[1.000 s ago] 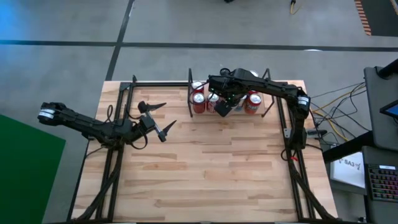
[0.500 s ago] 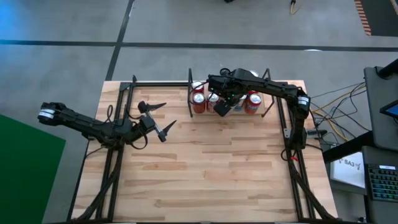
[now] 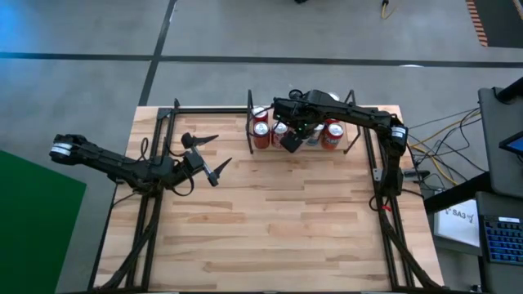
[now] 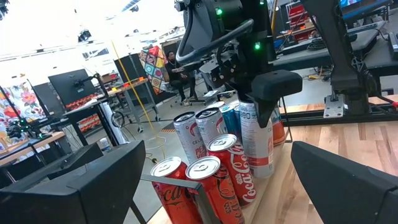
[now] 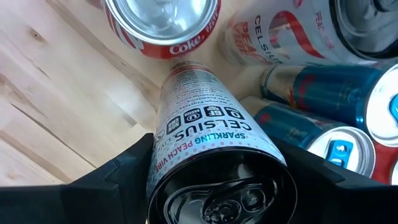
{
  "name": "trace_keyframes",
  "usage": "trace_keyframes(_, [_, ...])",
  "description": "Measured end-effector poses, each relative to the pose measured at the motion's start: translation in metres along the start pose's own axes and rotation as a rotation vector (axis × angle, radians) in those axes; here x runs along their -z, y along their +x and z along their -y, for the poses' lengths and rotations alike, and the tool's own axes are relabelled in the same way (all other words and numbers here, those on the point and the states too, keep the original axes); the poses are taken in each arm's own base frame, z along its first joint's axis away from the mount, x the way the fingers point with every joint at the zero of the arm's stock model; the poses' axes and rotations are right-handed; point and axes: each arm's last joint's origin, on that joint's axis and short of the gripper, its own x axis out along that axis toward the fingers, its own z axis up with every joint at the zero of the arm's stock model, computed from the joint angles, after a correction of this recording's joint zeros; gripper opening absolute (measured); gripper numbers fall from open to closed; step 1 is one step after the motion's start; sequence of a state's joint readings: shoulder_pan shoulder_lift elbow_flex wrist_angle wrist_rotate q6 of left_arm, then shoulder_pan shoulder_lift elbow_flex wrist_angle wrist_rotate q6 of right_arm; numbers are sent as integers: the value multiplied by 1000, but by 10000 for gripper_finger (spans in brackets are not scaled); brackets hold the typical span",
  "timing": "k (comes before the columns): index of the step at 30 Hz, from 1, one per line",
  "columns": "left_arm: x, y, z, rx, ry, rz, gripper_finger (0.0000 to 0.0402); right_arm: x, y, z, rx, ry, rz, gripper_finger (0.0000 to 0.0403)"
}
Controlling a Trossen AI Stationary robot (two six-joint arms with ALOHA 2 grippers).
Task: Place canned beverage on shelf
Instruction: Put the white and pink soda can on the shelf
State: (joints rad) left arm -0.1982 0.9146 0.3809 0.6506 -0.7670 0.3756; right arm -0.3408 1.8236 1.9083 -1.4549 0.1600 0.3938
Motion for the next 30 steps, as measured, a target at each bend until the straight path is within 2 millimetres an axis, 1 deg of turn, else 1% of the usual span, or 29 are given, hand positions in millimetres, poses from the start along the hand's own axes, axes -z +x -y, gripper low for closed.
trace_keyframes(30, [0,0,0,0,-3,0,389,0,1,0,0,-12,0,256])
